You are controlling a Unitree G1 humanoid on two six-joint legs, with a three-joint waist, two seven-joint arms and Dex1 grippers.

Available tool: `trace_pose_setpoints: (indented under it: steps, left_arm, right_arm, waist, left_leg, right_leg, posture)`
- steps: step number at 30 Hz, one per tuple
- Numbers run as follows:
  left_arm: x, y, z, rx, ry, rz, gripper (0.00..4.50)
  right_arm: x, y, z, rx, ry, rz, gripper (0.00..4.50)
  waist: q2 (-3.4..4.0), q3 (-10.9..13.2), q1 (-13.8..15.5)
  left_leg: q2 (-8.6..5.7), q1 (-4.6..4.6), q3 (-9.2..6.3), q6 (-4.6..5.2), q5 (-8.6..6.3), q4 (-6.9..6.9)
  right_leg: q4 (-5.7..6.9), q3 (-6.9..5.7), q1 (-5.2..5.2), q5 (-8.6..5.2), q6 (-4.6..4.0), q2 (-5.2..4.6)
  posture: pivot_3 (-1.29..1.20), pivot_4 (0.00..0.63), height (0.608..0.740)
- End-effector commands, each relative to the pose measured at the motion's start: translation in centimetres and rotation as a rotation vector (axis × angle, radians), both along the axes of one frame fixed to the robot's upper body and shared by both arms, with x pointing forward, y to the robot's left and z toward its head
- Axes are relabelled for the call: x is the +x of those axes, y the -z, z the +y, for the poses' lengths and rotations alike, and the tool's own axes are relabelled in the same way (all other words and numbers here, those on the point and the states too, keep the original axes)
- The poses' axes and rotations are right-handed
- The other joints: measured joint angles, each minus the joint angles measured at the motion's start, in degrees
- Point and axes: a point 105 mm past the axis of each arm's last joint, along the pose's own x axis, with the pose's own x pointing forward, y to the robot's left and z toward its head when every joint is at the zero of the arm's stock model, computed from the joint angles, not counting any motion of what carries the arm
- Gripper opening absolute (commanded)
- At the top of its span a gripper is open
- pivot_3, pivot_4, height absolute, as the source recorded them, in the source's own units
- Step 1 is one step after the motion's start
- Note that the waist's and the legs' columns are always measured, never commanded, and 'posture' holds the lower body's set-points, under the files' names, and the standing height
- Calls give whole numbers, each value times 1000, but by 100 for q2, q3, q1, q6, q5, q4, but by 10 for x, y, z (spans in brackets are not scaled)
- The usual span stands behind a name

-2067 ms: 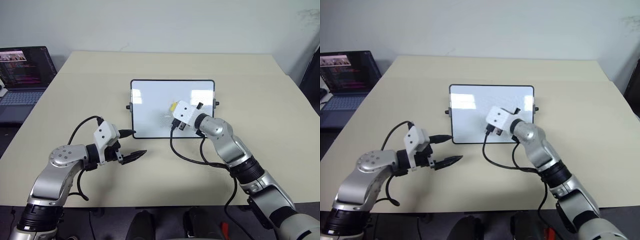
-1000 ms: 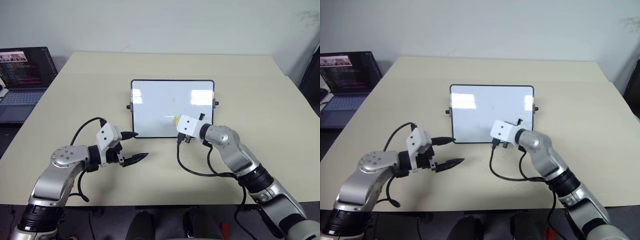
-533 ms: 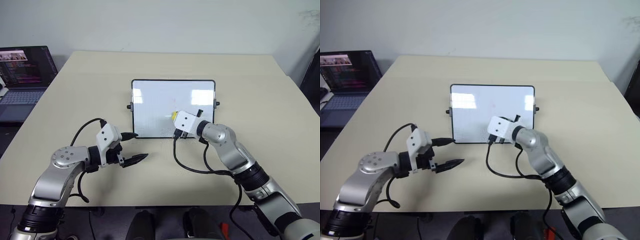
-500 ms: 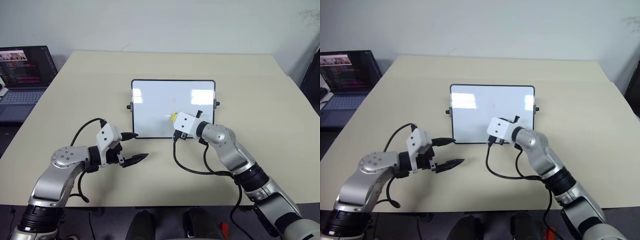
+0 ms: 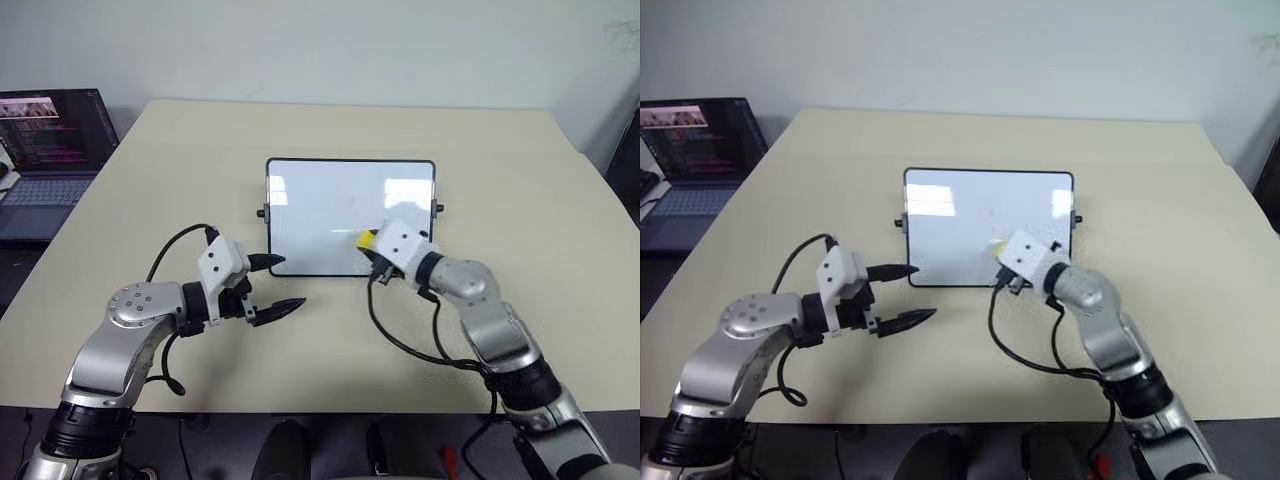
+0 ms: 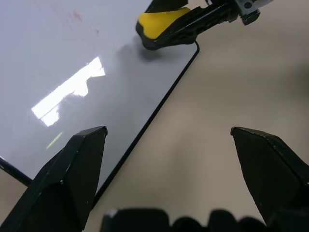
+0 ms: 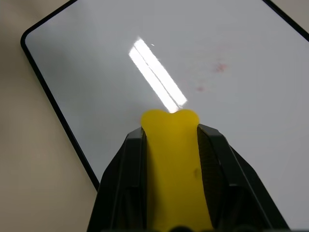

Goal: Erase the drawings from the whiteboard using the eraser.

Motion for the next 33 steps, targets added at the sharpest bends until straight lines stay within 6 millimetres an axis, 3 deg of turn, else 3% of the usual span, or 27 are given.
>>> trace_pose_setpoints:
  steps: [1, 7, 13, 20, 33]
  left_arm:
    - [-5, -17, -17, -28, 69, -59, 4500]
    - [-6, -14, -34, -17, 169, -51, 4500]
    - [4, -14, -50, 2, 253, -76, 4500]
    - [8, -12, -72, -6, 343, -91, 4500]
    - [8, -8, -77, 4, 365, -96, 4500]
  right_arm:
    - [-10, -8, -36, 74, 129, 4, 1117]
    - [-22, 19, -96, 139, 420, 83, 1117]
    - [-23, 38, -124, 238, 585, 157, 1117]
    - [-18, 44, -141, 356, 696, 194, 1117]
    - [-3, 36, -146, 445, 733, 181, 1117]
  waist:
    - [0, 0, 12]
    - [0, 0, -12]
    - [1, 0, -38]
    - [1, 0, -26]
    - [4, 2, -30]
  left_leg:
    - [-1, 0, 1, 0, 0, 0]
    - [0, 4, 3, -1, -1, -1]
    - [1, 9, 11, -1, 0, -1]
    - [1, 4, 12, -1, 0, 0]
    - [4, 4, 14, 0, -1, 0]
  right_leg:
    - [-1, 1, 1, 0, 0, -1]
    - [1, 5, 2, 0, 1, 4]
    - [5, 15, 1, -1, 3, 16]
    - [0, 17, 1, -1, 3, 41]
    - [0, 22, 0, -1, 3, 45]
  posture:
    - [0, 150, 740]
    - [0, 150, 740]
    - [0, 150, 740]
    - [0, 150, 740]
    - [0, 150, 740]
